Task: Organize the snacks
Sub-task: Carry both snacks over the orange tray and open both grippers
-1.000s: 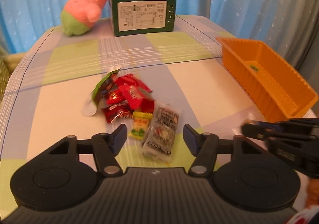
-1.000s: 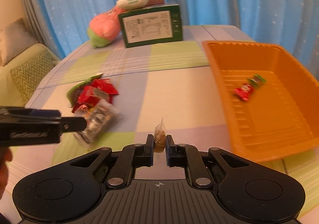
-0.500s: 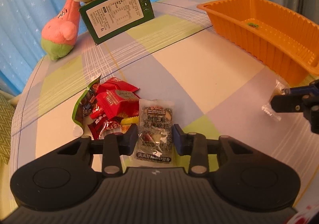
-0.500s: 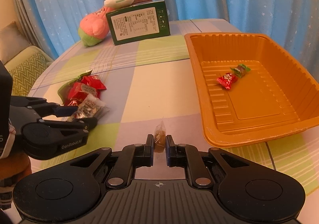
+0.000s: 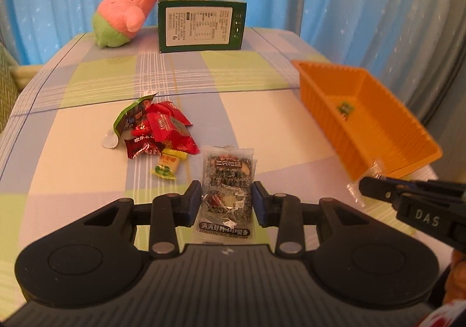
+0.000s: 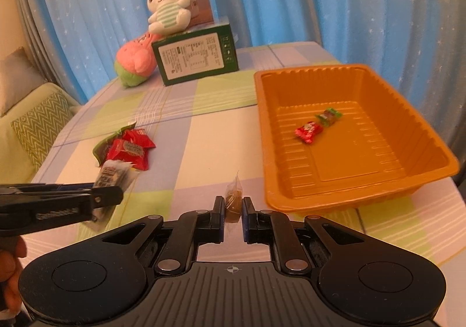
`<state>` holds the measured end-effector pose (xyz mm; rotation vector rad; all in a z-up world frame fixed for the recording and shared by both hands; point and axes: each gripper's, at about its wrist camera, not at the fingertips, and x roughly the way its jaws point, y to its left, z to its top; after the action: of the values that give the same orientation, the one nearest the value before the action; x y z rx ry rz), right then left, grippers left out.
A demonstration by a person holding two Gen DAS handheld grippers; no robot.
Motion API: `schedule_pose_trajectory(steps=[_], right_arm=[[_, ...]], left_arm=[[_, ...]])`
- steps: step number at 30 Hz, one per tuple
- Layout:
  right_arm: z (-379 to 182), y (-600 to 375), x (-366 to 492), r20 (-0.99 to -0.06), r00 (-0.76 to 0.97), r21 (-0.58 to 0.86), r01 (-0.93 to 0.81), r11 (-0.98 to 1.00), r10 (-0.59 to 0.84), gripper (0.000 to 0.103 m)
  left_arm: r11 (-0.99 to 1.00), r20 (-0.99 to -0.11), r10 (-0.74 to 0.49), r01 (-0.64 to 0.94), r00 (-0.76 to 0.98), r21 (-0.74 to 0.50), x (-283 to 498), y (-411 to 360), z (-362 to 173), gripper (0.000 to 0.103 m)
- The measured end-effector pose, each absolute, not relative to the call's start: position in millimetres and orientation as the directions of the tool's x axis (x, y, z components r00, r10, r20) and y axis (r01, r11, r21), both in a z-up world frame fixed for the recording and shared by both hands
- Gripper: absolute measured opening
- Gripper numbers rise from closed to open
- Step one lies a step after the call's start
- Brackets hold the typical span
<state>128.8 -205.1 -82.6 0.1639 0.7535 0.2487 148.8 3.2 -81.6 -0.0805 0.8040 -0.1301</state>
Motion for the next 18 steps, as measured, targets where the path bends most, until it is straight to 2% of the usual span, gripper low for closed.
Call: schedule_pose_trajectory(steps=[18], right_arm=[[-40.6,-268.8,100.1,-0.611,0.764,0.243,-0.068,0.968,0.207,0.012]], left_arm=[[0.968,-0.673,-0.252,0.180,0.696,-0.177,130.1,-58.8,-36.9,0.034]])
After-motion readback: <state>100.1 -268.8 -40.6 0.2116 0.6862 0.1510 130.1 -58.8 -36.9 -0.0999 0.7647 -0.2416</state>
